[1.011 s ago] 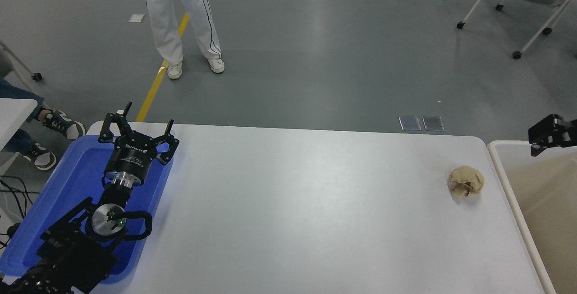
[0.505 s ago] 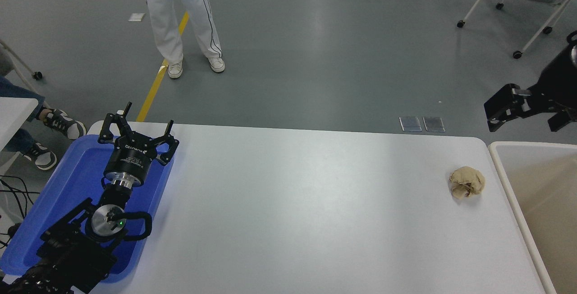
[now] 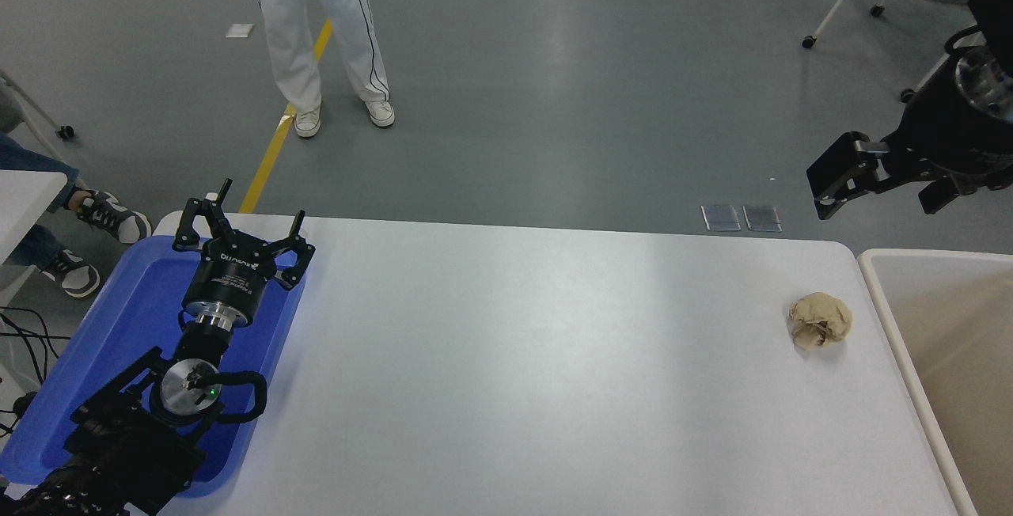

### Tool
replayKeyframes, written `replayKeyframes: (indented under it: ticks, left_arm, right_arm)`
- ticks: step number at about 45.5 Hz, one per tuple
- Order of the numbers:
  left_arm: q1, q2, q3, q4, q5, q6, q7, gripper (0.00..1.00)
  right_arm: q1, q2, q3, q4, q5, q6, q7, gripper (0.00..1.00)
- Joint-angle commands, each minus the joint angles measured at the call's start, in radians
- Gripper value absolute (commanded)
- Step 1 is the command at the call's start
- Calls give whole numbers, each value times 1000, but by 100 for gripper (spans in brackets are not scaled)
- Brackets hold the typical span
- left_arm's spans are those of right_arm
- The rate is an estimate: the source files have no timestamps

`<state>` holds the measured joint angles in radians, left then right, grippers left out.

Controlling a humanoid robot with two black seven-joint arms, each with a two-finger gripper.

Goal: Pick up foil plate and place in dustbin

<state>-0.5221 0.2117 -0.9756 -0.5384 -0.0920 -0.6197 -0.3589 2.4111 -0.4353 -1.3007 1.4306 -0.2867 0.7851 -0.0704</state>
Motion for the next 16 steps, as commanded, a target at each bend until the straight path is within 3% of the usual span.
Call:
replayKeyframes:
  ticks: [1,16]
  left_arm:
    - [-1,0,0,0,0,0,-2,100]
    - [-1,0,0,0,0,0,0,100]
  right_arm:
    - [6,16,-43,1,6,0,1,100]
    - [95,39,-135,-1,18,0,1,100]
